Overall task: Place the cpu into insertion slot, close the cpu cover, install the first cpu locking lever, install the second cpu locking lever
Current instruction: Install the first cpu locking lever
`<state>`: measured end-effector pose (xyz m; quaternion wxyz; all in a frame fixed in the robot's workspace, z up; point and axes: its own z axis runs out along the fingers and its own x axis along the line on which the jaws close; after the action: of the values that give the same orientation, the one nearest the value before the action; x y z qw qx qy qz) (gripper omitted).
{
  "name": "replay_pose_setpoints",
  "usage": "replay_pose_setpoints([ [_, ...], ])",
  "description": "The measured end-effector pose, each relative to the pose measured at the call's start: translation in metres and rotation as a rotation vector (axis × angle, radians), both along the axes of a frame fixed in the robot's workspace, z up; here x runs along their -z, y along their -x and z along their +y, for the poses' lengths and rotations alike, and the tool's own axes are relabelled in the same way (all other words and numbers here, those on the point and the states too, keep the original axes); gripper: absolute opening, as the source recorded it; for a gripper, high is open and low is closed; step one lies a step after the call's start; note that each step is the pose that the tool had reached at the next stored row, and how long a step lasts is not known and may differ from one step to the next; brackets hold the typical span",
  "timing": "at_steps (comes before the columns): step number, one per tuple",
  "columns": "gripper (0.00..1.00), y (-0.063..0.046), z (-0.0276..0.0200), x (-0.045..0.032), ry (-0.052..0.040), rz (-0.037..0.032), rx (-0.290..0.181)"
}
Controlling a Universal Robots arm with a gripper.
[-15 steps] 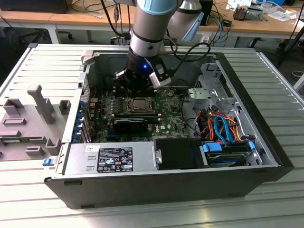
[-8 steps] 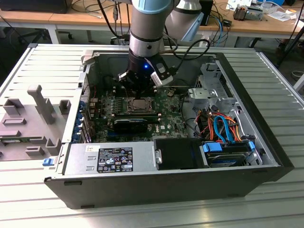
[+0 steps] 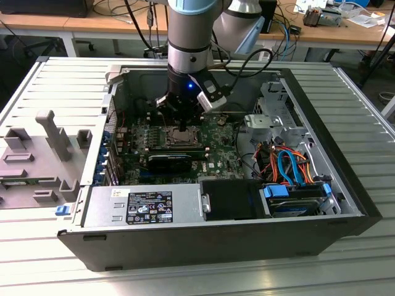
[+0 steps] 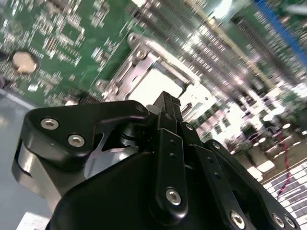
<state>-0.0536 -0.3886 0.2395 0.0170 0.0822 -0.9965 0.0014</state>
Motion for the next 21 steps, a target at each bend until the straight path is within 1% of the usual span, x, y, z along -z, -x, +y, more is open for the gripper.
replay_pose_setpoints([
  [1,0.11,0.0,0.0,0.0,0.0152,-0.0001,0.0],
  [2,0.11,0.0,0.0,0.0,0.0172,0.0,0.0],
  [4,0.11,0.0,-0.0001,0.0,0.0175,-0.0001,0.0],
  [9,0.11,0.001,0.0001,0.0,0.0178,0.0,0.051],
  [11,0.11,0.003,0.0001,-0.0013,0.018,-0.0007,0.055],
  [15,0.11,0.008,0.0003,-0.0084,0.0174,-0.006,0.06],
  [21,0.11,0.019,0.0007,-0.0091,0.0171,-0.0141,0.061],
])
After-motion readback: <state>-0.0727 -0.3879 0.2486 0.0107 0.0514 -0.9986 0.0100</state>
